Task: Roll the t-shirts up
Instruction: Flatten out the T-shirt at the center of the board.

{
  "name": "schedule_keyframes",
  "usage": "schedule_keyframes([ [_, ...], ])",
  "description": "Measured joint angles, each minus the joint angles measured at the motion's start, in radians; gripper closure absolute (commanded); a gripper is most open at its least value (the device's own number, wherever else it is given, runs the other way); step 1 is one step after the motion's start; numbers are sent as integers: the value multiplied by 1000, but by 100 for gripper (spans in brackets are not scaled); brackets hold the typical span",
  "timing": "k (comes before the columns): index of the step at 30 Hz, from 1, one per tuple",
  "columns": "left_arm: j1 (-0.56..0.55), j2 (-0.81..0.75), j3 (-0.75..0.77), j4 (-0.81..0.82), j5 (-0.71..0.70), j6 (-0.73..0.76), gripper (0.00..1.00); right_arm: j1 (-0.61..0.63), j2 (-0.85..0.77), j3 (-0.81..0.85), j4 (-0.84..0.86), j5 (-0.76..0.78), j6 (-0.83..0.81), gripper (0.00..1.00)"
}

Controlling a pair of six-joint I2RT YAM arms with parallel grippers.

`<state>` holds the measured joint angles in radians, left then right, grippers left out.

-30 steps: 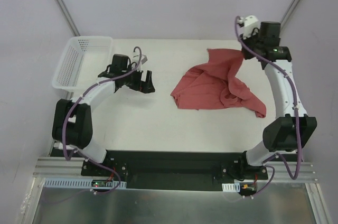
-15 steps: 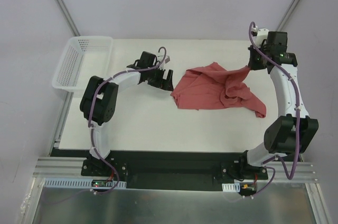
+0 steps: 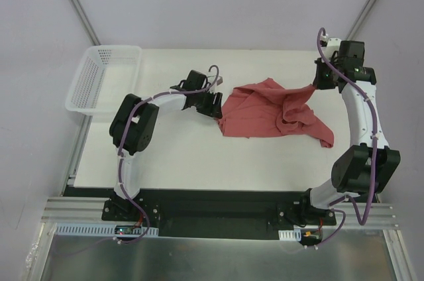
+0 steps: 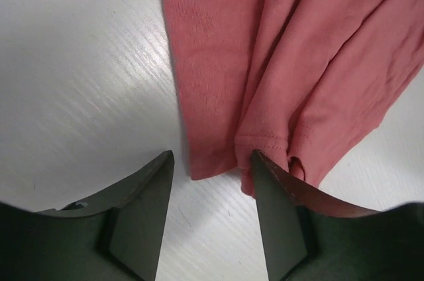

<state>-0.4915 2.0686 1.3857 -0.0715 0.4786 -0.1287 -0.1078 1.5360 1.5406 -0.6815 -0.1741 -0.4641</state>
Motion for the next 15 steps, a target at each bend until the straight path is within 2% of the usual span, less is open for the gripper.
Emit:
schedule_keyframes([
  [9, -32, 6, 0, 15, -83, -16, 65, -3, 0, -1, -4, -7, 5, 99],
  [13, -32, 10, 2, 16, -100, -18, 79, -6, 0, -15, -4, -9, 5, 99],
  [14, -32, 11, 2, 16, -103, -18, 92, -6, 0, -18, -6, -9, 5, 99],
  [15, -32, 12, 2, 17, -108, -18, 96, -6, 0, -21, -6, -9, 5, 99],
])
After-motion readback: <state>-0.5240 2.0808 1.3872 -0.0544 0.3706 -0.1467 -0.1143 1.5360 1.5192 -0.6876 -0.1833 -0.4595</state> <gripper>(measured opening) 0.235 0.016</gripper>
